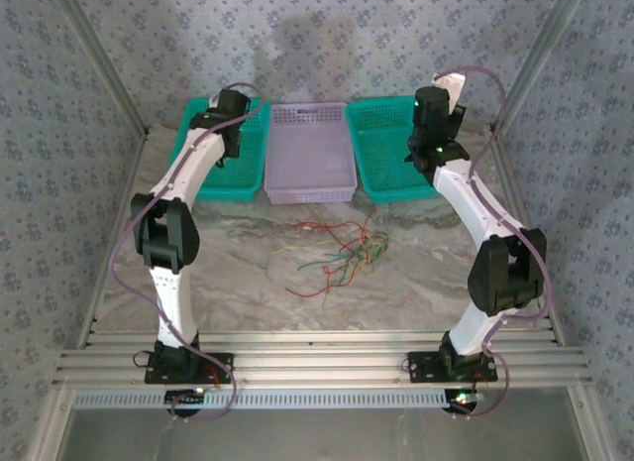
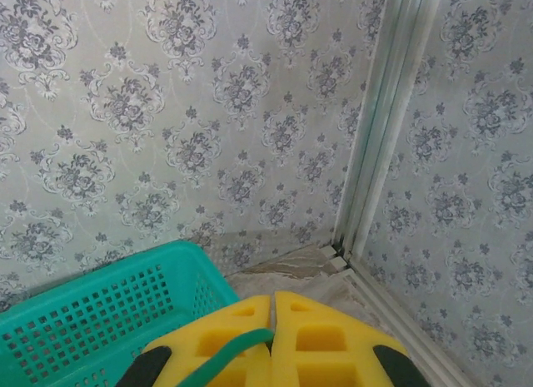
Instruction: Untangle the cables
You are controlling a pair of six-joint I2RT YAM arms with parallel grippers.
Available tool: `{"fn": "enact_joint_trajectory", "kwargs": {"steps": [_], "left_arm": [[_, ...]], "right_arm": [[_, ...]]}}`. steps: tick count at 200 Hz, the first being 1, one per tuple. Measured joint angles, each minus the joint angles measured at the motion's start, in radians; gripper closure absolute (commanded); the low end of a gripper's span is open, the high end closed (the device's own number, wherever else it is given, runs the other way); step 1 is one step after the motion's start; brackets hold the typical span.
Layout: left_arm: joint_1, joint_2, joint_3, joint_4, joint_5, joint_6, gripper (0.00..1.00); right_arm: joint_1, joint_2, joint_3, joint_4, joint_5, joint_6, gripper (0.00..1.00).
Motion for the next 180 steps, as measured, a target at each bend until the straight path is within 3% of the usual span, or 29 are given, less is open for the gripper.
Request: {"fn": "enact_joint_trajectory", "kwargs": {"steps": [107,180], "left_arm": [[-0.001,0.231,0.108,0.003,0.131,-0.034,1.0],[-0.001,0.352,0.301,-0.017,0.175,-0.037,1.0]], "right_arm": [[0.001,0.198,0.159,0.092,0.027,-0.159,1.0],[0.001,0.388,0.224,0.06,0.033,-0.166,1.0]]}}
